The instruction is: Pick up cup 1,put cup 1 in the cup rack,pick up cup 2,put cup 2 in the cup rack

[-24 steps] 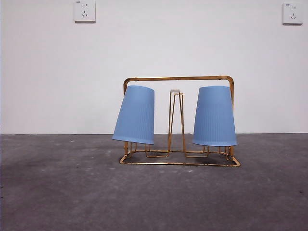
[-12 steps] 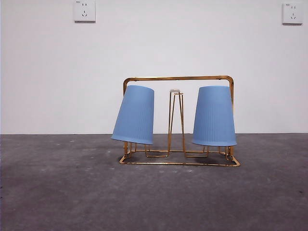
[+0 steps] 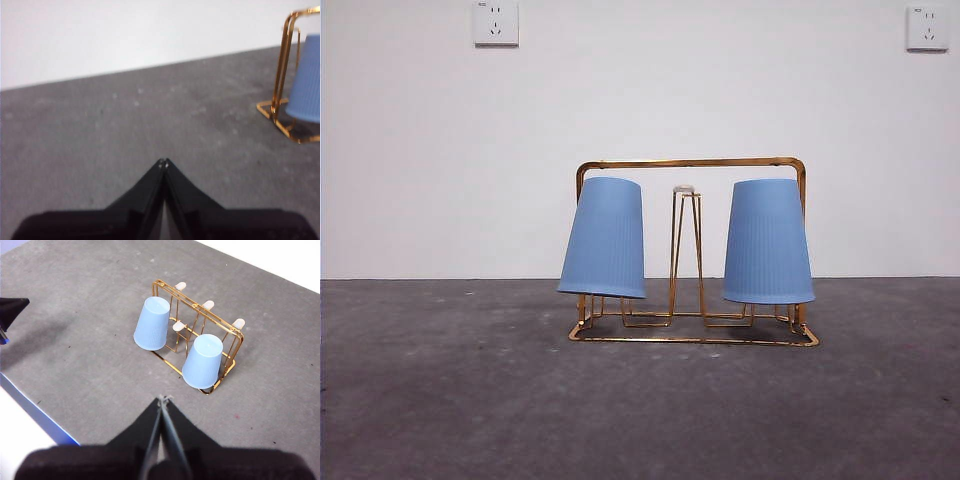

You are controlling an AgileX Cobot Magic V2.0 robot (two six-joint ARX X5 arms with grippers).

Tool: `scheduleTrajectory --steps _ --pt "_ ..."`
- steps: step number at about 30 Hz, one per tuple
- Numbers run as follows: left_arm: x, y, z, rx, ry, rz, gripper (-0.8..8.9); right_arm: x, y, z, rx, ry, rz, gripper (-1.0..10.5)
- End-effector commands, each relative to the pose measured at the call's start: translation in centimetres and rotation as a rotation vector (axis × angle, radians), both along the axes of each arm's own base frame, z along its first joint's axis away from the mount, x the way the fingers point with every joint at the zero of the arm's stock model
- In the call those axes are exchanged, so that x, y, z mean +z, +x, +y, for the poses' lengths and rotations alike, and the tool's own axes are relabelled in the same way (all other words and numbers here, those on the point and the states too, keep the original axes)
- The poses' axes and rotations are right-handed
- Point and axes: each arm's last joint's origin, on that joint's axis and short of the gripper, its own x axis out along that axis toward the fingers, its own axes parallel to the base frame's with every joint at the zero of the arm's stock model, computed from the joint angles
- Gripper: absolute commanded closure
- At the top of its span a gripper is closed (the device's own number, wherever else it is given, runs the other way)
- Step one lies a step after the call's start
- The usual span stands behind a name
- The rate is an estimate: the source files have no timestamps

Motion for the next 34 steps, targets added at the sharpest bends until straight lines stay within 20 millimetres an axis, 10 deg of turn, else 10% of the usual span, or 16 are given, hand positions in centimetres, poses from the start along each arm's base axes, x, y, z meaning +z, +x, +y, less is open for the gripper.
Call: scheduleTrajectory --steps 1,34 --pt "-0.5 0.0 0.0 0.007 -0.013 0.022 8.17 -0.3 0.0 0.0 -0.006 -0.014 0.024 9.5" --pt "-0.9 0.3 0.1 0.012 -0.043 0.085 8.17 1.0 -0.8 -2.7 -0.191 0.051 -0.193 9.5"
